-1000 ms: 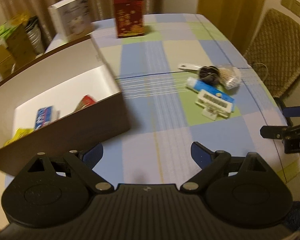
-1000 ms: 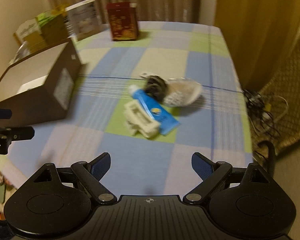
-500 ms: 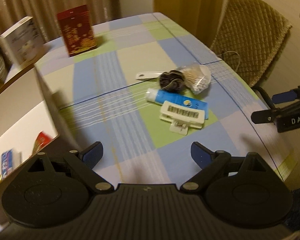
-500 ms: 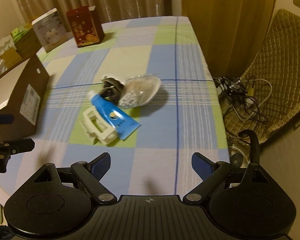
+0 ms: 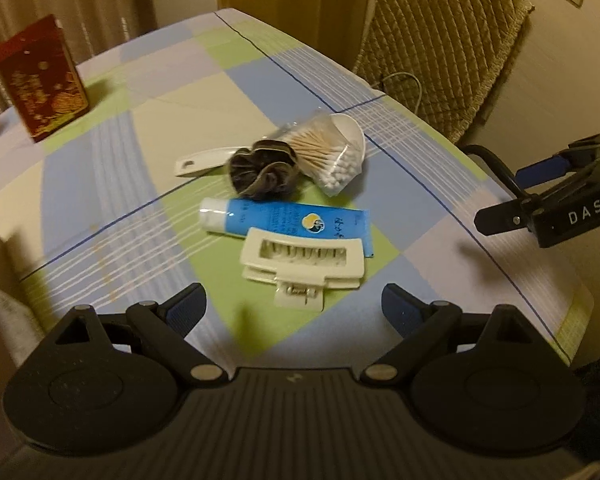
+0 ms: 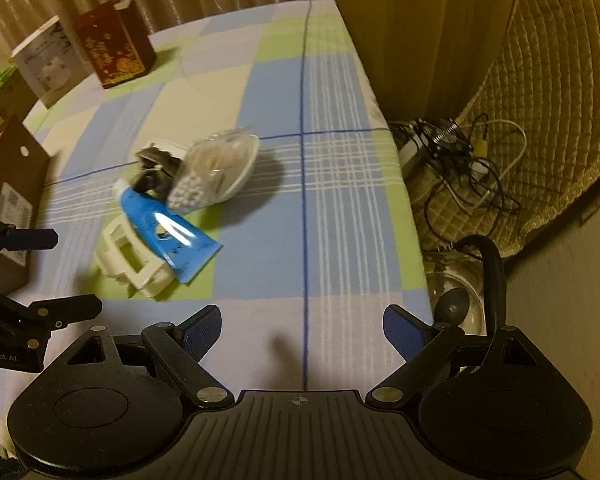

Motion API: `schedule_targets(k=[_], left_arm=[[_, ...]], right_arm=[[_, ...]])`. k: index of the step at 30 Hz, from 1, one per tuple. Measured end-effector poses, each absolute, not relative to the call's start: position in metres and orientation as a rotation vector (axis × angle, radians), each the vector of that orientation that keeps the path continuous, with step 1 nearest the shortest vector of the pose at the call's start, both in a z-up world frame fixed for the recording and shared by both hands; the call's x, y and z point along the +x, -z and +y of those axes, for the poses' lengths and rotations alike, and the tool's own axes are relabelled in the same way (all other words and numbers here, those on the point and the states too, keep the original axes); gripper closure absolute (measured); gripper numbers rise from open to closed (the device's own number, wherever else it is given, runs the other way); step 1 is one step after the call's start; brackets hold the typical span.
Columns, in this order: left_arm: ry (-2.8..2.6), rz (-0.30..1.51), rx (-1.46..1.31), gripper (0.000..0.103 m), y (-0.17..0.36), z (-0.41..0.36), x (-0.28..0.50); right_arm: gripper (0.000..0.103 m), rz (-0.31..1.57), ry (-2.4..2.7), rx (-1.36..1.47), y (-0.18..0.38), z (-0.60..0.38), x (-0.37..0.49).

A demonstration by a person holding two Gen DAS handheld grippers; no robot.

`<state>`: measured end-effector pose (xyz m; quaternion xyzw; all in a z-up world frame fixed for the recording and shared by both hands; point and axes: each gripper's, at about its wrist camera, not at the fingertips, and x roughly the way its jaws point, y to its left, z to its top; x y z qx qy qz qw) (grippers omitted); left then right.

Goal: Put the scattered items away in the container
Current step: 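Move both open tools over the table toward the white hair clip and swab bag, then grasp the white hair clip with the left gripper while the right gripper grasps the cotton swab bag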

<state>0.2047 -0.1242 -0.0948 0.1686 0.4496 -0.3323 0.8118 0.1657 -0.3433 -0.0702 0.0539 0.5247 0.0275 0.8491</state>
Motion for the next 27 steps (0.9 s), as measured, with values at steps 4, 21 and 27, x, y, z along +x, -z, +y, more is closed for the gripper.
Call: schedule_targets(k=[4,21,27], left_arm=[[0.741,0.971,0.354,0.01,0.105,-0.133,0.215],[0.79,0.95,0.417,0.018,0.133,-0.158,0.239],[0.755,0.929,0.424,0.018,0.129,-0.147,0.235]], right_arm=[[0.01,1.127,-0.03,0.126,0.078,-0.351,0.173],[0.01,1.145,-0.017,0.149,0.086,-0.359,0.192],[0.01,1.097,-0.073,0.141,0.079,-0.352,0.2]])
